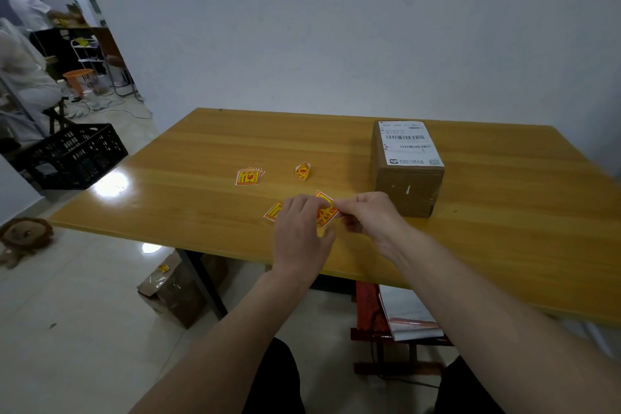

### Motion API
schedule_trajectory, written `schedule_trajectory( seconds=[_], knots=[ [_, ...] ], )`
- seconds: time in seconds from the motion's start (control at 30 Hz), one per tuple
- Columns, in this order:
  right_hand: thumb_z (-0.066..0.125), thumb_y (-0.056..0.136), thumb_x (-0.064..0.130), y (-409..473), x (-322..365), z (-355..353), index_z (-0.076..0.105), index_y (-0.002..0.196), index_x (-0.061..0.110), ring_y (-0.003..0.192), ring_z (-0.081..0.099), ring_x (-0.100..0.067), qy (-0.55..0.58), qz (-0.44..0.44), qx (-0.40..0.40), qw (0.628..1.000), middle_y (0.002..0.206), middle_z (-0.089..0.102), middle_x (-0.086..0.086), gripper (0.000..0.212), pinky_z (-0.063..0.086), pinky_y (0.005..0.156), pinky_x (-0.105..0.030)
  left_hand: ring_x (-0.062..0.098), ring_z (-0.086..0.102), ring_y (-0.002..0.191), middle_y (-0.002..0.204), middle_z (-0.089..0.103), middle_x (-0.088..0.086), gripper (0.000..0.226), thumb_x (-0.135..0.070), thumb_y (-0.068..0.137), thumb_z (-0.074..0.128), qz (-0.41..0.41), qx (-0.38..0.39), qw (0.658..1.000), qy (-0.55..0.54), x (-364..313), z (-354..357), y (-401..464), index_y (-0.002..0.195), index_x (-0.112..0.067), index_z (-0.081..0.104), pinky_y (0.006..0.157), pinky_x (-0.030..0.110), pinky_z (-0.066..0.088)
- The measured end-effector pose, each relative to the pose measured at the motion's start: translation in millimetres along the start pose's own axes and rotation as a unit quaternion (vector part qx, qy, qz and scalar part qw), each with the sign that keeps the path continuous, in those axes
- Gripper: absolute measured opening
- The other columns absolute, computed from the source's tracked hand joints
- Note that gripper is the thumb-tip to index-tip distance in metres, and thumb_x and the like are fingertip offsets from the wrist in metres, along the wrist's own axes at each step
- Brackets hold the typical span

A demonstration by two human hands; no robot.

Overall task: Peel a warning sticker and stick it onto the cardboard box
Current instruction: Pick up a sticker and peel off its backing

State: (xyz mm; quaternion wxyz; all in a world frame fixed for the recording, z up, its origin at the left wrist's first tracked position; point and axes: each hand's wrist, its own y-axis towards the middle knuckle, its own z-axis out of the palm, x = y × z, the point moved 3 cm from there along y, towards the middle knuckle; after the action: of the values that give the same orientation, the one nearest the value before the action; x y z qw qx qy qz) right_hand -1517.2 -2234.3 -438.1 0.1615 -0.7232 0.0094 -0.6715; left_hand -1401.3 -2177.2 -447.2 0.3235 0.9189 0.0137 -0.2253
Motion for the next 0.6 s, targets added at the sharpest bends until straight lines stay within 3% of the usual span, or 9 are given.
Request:
schedule_trajectory(
  seconds=[0.23, 0.47, 0.6],
  knots=[
    [0.062, 0.088, 0.013, -5.8, 3.9, 4.2, 0.067, 0.073, 0.007, 0.059, 0.053, -0.012, 0.013, 0.002, 0.038, 0.999, 0.070, 0.065, -0.006, 0.016, 0.048, 0.059, -0.024, 0.021, 0.062, 0.069, 0.076, 0.065, 0.002, 0.013, -0.007, 0.072, 0.072, -0.040, -0.046, 0.997, -0.043, 6.4, -6.9, 3.3, 0.080, -0.018, 0.072, 0.058, 0.025, 0.041],
    [0.066, 0.086, 0.021, -9.9, 5.9, 8.7, 0.067, 0.086, 0.003, 0.058, 0.053, -0.011, 0.045, -0.003, 0.043, 0.998, 0.068, 0.064, -0.004, 0.018, 0.048, 0.058, -0.023, 0.020, 0.059, 0.067, 0.074, 0.062, 0.001, 0.013, -0.011, 0.074, 0.074, -0.059, -0.067, 0.995, -0.046, 5.4, -10.7, 3.6, 0.082, -0.021, 0.074, 0.056, 0.030, 0.043],
    [0.070, 0.082, 0.016, -8.1, 3.9, 8.3, 0.068, 0.091, -0.002, 0.060, 0.054, -0.011, 0.041, -0.002, 0.042, 0.998, 0.070, 0.065, -0.005, 0.020, 0.048, 0.061, -0.025, 0.020, 0.058, 0.069, 0.075, 0.061, 0.001, 0.016, -0.010, 0.076, 0.073, -0.067, -0.070, 0.993, -0.063, 4.6, -11.3, 3.9, 0.085, -0.023, 0.075, 0.057, 0.034, 0.046]
  ],
)
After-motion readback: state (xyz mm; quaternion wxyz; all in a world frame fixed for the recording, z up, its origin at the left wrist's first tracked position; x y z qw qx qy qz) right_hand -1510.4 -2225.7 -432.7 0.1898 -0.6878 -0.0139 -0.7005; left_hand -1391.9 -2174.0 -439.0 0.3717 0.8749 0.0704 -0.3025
